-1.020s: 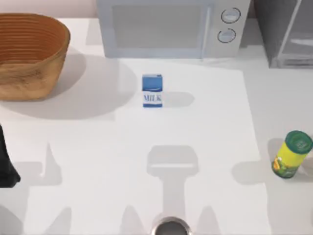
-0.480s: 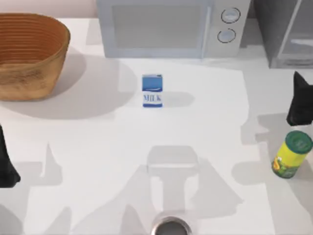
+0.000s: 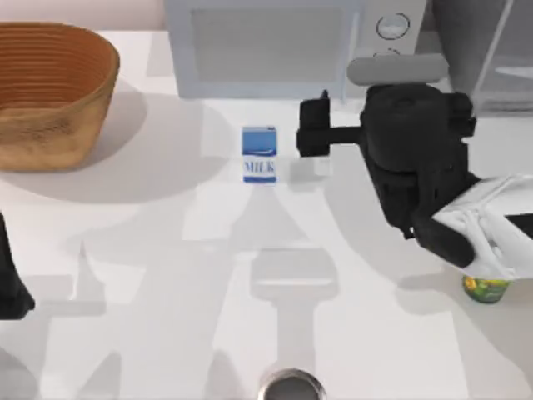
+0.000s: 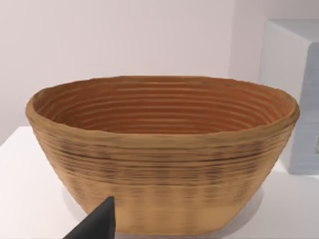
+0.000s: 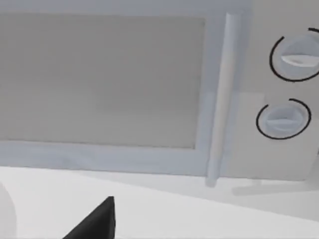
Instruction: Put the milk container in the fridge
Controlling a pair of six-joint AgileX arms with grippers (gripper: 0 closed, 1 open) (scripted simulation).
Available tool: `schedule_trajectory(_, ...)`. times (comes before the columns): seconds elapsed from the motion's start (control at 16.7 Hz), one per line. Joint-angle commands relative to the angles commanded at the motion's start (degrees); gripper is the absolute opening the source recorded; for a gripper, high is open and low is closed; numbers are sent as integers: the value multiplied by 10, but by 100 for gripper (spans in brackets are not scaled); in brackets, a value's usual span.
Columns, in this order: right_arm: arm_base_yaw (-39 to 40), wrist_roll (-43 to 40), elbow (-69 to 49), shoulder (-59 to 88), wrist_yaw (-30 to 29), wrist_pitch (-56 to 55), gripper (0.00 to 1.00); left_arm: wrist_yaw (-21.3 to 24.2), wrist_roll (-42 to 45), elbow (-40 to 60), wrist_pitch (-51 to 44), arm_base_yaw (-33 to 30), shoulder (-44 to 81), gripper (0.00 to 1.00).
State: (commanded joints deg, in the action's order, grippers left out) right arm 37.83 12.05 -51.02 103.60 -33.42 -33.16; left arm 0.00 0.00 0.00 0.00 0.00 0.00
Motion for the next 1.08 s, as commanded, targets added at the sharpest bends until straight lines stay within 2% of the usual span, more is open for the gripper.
schedule_trajectory(0.3, 76, 25, -142, 218, -105, -98, 100, 0, 0, 0, 0, 0, 0, 100)
schedule_trajectory(0.54, 114, 29, -208, 339, -158, -143, 100, 0, 0, 0, 0, 0, 0, 100)
schedule_trajectory(1.08, 120, 28, -225, 372, -172, -152, 100, 0, 0, 0, 0, 0, 0, 100)
